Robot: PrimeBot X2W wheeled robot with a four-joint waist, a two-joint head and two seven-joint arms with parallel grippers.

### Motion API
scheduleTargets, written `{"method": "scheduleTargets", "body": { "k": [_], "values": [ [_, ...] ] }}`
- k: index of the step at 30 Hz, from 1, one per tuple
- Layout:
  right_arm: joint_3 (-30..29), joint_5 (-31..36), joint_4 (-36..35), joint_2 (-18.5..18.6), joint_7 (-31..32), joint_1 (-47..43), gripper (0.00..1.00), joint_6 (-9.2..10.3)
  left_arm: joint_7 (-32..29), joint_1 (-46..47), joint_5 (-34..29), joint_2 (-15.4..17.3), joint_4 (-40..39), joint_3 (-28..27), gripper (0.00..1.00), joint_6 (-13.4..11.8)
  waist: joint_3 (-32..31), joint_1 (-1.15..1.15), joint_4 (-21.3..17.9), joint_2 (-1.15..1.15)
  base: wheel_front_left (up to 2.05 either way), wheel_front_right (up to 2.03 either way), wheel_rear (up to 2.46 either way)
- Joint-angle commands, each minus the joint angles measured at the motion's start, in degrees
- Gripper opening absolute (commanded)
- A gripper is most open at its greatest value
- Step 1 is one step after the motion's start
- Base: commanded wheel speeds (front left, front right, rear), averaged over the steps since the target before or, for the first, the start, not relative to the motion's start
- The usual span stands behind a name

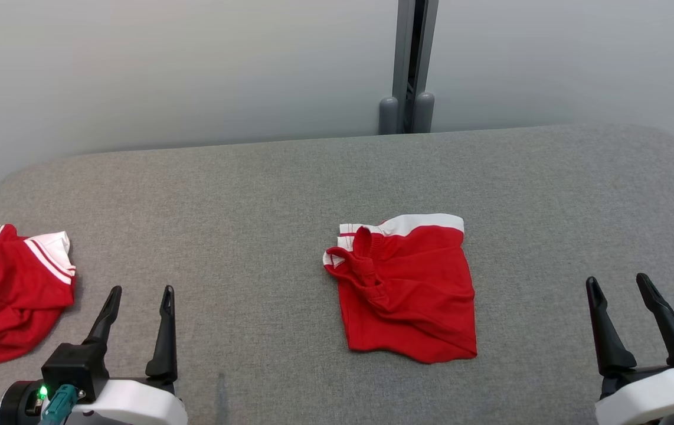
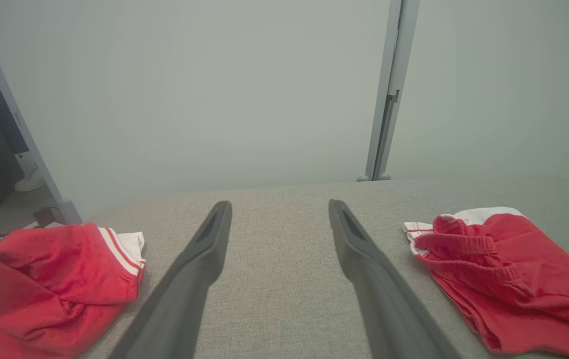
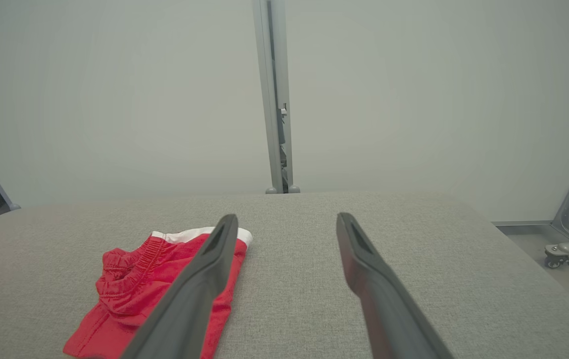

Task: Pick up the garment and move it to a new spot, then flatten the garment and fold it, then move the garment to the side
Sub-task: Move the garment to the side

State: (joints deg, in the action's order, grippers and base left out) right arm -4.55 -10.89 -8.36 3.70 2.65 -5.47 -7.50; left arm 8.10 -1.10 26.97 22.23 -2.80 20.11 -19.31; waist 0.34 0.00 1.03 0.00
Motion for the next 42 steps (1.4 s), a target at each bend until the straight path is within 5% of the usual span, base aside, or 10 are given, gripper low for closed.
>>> {"method": "scheduleTargets", "body": {
  "k": [1,15,27,38,39,41,42],
  "values": [
    [-0.05,-0.22,0.09,0.04,-0.19,0.22,1.0,0.02,-0.08,-0.43,0.22,0.36,-0.29,-0.05,1.0,-0.43,0.04,0.0,0.02,0.0,0.0,0.0,0.0],
    [0.44,-1.07,4.24,1.49,-0.63,4.08,1.0,0.02,0.06,3.52,-0.77,0.2,-1.68,0.43,1.0,-0.29,4.24,0.0,2.84,0.0,0.0,0.0,0.0],
    [6.23,-4.47,19.81,2.14,-3.23,13.07,1.0,0.02,1.66,9.58,-1.46,-1.16,-0.56,1.13,1.0,0.6,13.12,0.0,8.69,0.0,0.0,0.0,0.0],
    [9.82,-6.72,32.57,2.54,-3.96,19.86,1.0,0.02,3.86,12.78,-0.76,-2.44,3.03,1.45,1.0,2.02,15.69,0.0,9.7,0.0,0.0,0.0,0.0],
    [10.2,-7.06,33.16,2.43,-3.72,19.77,0.63,0.02,3.96,12.83,-0.74,-2.42,3.26,1.43,1.0,2.12,15.72,0.0,9.61,0.0,0.0,0.0,0.0],
    [11.15,-7.5,33.73,2.5,-3.85,19.79,0.09,0.02,4.16,13.12,-0.67,-2.42,3.7,1.33,1.0,2.12,15.59,0.0,9.25,0.0,0.0,0.0,0.0],
    [11.46,-7.77,33.91,2.61,-4.09,19.86,0.0,0.02,4.25,13.23,-0.72,-2.4,3.87,1.25,1.0,2.12,15.46,0.0,9.05,0.0,0.0,0.0,0.0]
  ]
}}
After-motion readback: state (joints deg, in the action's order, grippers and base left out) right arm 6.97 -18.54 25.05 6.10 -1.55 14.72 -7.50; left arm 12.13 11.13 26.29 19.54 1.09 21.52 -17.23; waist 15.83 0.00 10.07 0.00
